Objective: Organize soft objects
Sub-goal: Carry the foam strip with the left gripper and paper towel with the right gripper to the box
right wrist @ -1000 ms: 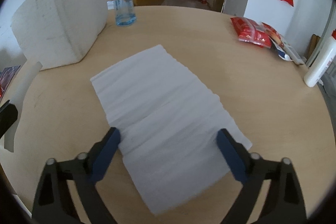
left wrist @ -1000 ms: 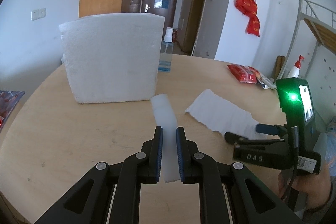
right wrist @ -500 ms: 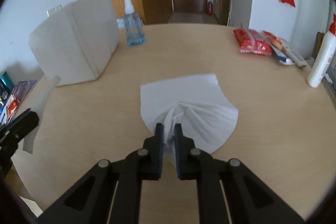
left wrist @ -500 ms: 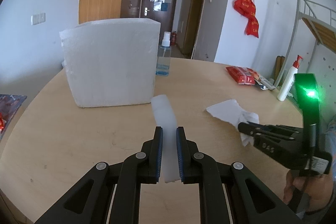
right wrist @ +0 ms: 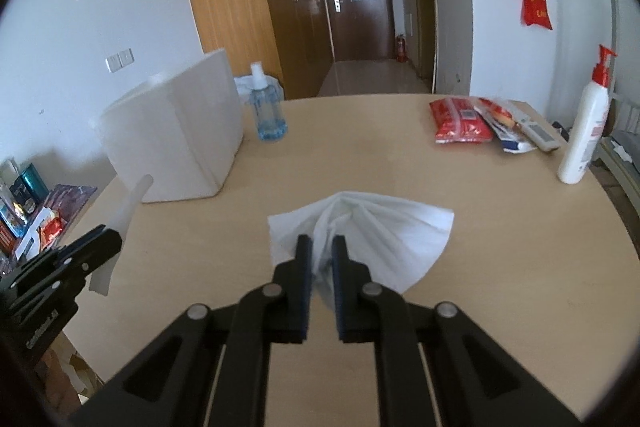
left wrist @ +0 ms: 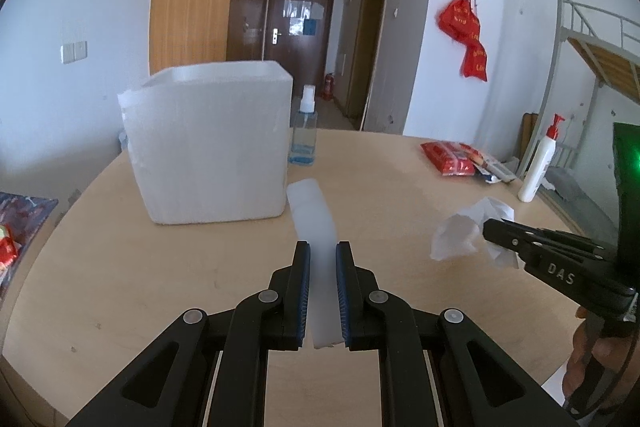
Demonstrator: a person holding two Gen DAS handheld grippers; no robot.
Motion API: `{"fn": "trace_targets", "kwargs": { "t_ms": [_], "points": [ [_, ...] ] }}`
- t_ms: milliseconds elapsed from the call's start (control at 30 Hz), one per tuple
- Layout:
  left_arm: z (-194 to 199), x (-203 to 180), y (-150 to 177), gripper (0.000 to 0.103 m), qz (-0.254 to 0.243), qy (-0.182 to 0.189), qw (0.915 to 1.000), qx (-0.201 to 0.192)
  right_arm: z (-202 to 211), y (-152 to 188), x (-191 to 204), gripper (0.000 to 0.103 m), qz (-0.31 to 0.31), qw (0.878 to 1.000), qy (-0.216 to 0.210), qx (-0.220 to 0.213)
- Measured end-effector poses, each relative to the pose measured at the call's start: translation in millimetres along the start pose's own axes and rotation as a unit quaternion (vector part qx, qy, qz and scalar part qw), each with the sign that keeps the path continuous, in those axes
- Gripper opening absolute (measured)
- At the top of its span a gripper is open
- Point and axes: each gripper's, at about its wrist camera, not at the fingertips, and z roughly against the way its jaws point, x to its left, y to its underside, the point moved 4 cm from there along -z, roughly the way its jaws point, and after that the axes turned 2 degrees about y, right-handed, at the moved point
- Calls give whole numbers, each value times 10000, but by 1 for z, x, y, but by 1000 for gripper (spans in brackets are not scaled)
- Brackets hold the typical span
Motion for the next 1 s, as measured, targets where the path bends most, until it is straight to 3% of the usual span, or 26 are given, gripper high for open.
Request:
{"fn": "trace_targets", "kwargs": {
  "t_ms": [533, 1000],
  "points": [
    [46, -14, -17, 14, -133, 23, 9988, -465, 77, -16, -1, 12, -25, 9961, -18, -877],
    [68, -18, -22, 14, -215, -69, 9977, -640, 90, -13, 11, 12, 88, 9946, -241, -1002]
  ]
}}
